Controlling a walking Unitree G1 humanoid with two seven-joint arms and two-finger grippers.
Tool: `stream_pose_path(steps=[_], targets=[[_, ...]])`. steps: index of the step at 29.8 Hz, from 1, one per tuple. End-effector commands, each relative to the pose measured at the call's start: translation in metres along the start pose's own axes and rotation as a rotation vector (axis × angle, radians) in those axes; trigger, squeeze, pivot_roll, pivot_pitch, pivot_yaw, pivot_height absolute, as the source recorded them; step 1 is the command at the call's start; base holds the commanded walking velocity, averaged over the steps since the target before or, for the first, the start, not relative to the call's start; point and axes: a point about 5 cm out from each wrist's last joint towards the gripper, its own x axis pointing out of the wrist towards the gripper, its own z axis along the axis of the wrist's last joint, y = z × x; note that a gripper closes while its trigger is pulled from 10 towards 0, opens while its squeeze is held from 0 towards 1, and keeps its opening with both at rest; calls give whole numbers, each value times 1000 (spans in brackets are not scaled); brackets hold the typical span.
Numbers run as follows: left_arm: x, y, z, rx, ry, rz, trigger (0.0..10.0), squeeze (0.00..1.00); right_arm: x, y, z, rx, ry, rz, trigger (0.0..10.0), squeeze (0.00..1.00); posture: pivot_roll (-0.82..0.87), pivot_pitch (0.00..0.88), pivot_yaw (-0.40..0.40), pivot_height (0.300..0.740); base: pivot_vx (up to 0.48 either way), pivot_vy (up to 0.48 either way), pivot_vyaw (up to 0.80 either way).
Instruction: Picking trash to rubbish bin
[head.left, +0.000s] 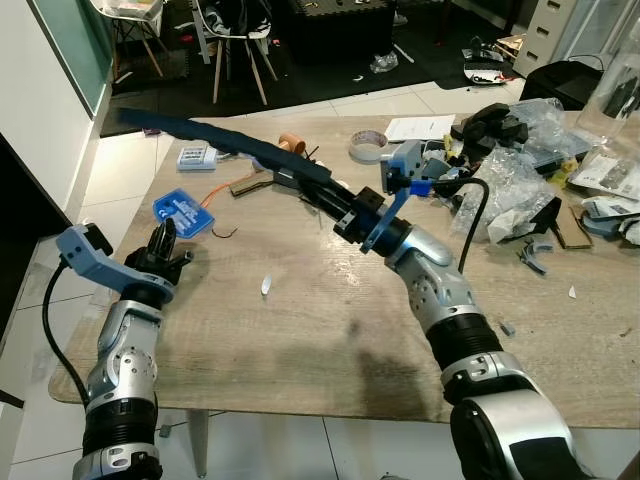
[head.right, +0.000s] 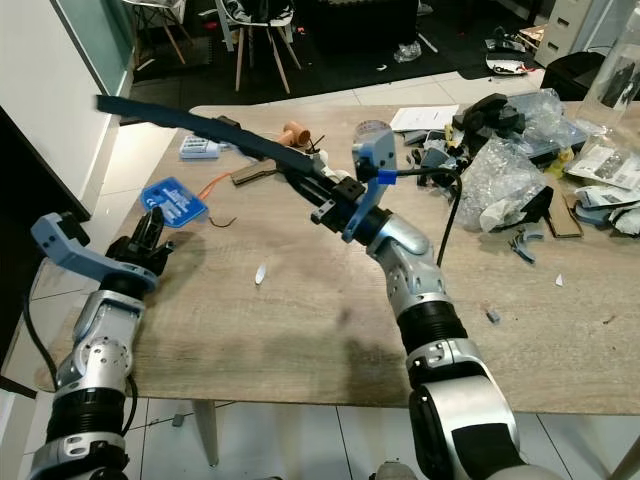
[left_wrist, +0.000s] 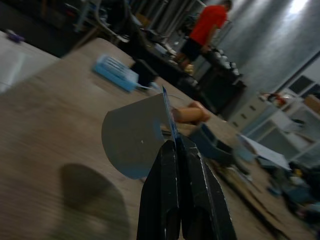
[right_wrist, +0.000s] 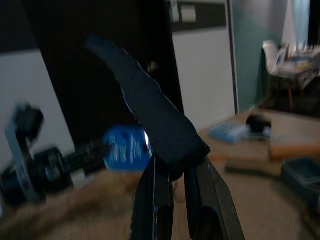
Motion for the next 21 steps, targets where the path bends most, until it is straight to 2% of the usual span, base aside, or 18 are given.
stream_pose_path(steps=[1,6,21], targets=[[-3,9,7,45,-11,33,10000,0,1,3,-6,-3,33,8,10000,0,11,41,50,740,0,0,0],[-8,22,14,80,-18,85,10000,0,3,14,-19,2,94,43,10000,0,19,41,47,740,-286,0,0],[-8,22,8,108,15,85,10000,0,3,20,-29,-6,143,72,10000,0,13,40,41,740,-322,0,0]])
